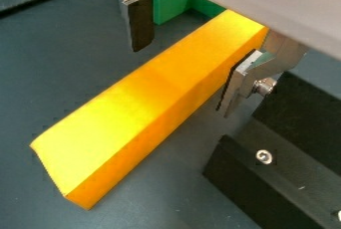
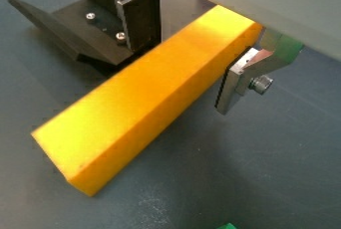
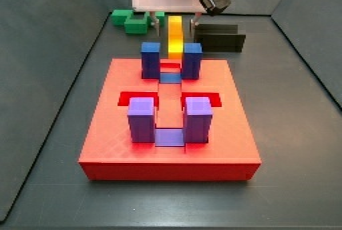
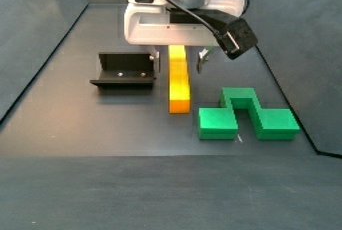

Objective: Pick up the yellow object. Move up. Move to above the board. Insert the yellow object.
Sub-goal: Pick up the yellow object.

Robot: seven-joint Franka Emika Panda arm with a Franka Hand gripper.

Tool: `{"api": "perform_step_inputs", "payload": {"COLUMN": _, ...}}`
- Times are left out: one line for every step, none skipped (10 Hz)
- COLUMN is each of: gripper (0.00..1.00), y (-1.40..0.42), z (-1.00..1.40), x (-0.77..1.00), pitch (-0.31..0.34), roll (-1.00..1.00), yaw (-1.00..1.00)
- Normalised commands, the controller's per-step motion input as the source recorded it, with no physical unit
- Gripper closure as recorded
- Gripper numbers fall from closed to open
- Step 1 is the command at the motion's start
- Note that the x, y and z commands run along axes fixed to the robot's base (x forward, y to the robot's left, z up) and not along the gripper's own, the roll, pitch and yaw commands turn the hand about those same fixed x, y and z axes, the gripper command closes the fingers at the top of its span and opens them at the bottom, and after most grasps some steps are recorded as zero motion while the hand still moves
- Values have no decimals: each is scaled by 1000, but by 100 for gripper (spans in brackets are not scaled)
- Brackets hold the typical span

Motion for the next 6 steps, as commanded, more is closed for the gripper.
{"api": "perform_step_inputs", "payload": {"gripper": 0, "y": 0, "z": -160, "x": 0, "pitch": -20, "roll": 0, "yaw": 0}}
{"api": "perform_step_inputs", "payload": {"gripper": 0, "y": 3, "z": -203, "x": 0, "pitch": 0, "roll": 0, "yaw": 0}}
{"api": "perform_step_inputs", "payload": {"gripper": 0, "y": 0, "z": -114, "x": 0, "pitch": 0, "roll": 0, "yaw": 0}}
{"api": "perform_step_inputs", "payload": {"gripper": 0, "y": 0, "z": -197, "x": 0, "pitch": 0, "roll": 9, "yaw": -14}}
{"api": "perform_step_inputs", "payload": {"gripper": 0, "y": 0, "z": -137, "x": 0, "pitch": 0, "roll": 0, "yaw": -11}}
{"api": "perform_step_inputs", "payload": {"gripper": 0, "y": 0, "z": 0, "x": 0, "pitch": 0, "roll": 0, "yaw": 0}}
